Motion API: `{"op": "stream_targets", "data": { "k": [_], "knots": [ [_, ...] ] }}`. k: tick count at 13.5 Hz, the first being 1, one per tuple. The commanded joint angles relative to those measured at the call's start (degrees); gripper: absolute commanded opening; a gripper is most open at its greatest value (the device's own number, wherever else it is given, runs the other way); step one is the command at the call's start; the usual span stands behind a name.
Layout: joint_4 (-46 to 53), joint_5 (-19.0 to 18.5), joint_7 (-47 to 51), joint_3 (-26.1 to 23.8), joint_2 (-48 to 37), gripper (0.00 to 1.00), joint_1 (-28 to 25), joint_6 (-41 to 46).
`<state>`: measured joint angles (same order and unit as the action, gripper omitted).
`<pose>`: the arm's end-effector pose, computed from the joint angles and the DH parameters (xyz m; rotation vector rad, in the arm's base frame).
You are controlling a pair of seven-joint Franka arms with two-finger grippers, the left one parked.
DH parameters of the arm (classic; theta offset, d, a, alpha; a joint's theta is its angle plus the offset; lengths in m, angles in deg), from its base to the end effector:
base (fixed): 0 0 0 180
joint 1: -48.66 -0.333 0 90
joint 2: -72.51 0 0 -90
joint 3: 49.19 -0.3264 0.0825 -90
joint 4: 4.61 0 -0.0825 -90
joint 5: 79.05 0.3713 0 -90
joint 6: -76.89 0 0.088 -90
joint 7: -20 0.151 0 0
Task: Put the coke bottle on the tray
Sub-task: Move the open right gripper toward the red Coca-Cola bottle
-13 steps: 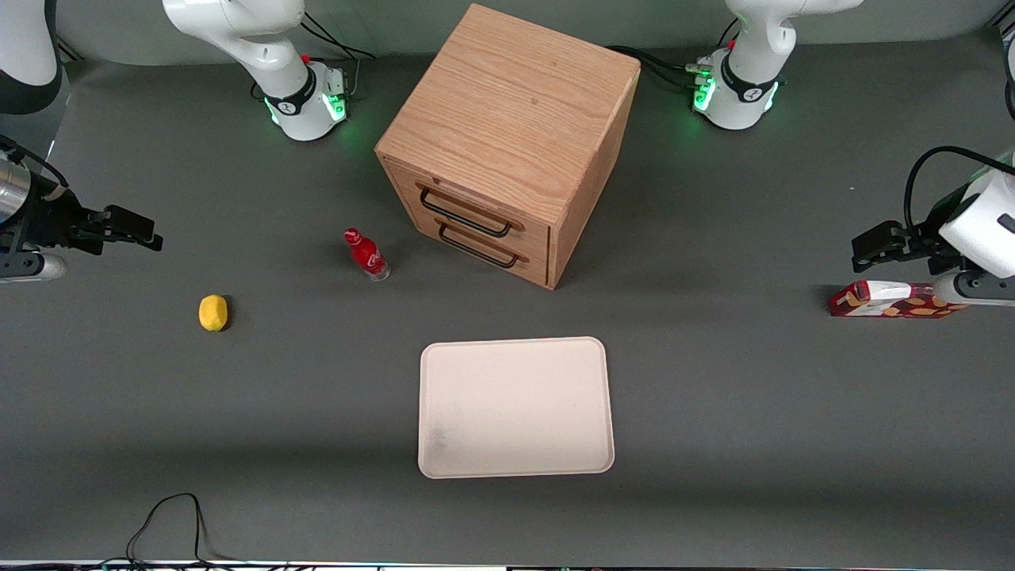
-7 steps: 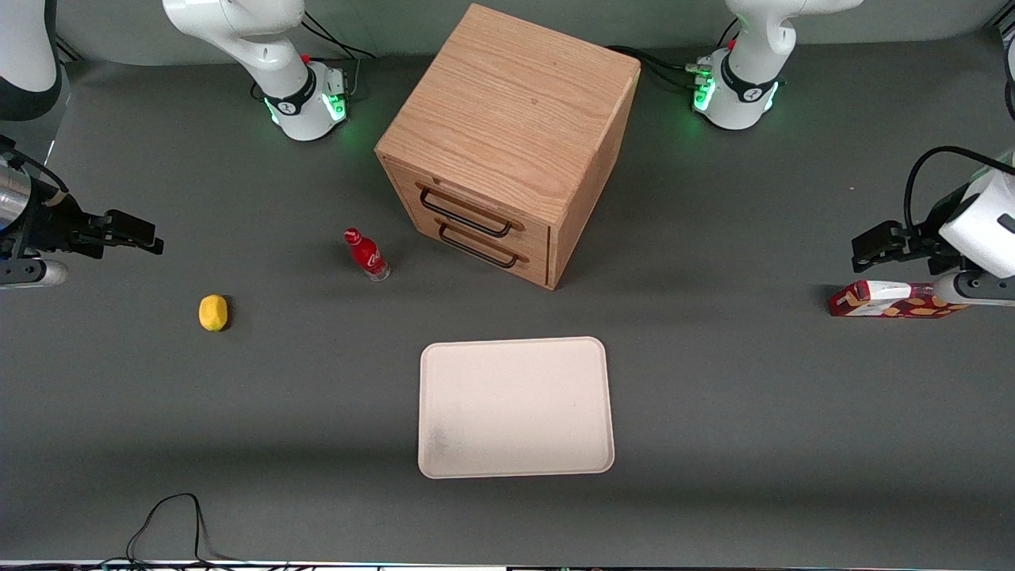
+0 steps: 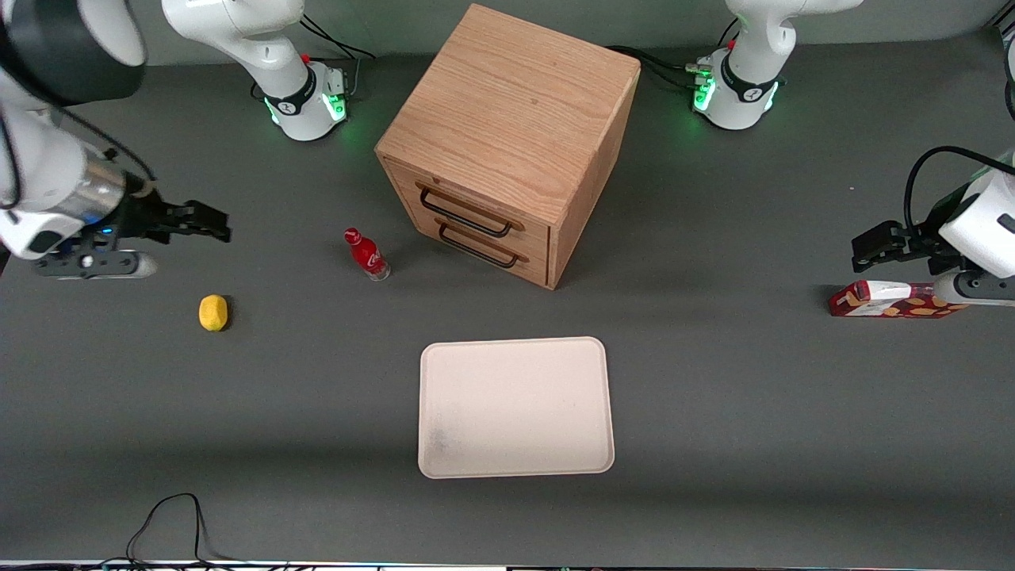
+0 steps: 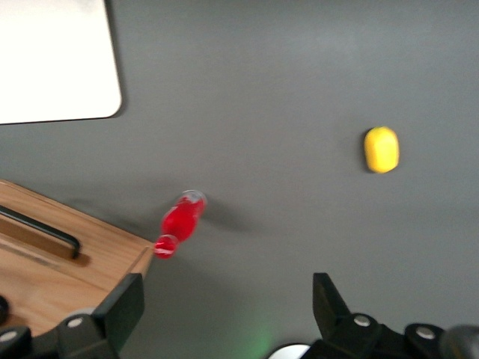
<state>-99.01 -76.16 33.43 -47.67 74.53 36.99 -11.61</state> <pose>0.5287 0.1027 0.5353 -3.1118 0.0925 0.2267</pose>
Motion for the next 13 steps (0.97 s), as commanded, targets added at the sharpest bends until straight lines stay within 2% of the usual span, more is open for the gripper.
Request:
{"op": "stream_targets", "data": {
  "k": [1,6,13],
  "knots": [
    [-0.26,1.93,8.87,0.41,-0.60,1.00,-4.93,1.23],
    [-11.24,2.29,17.14,0.41,-8.07,1.00,-11.26,-4.39],
    [-24.42,2.29,18.21,0.33,-14.49,1.00,-13.37,-13.70]
  ]
}}
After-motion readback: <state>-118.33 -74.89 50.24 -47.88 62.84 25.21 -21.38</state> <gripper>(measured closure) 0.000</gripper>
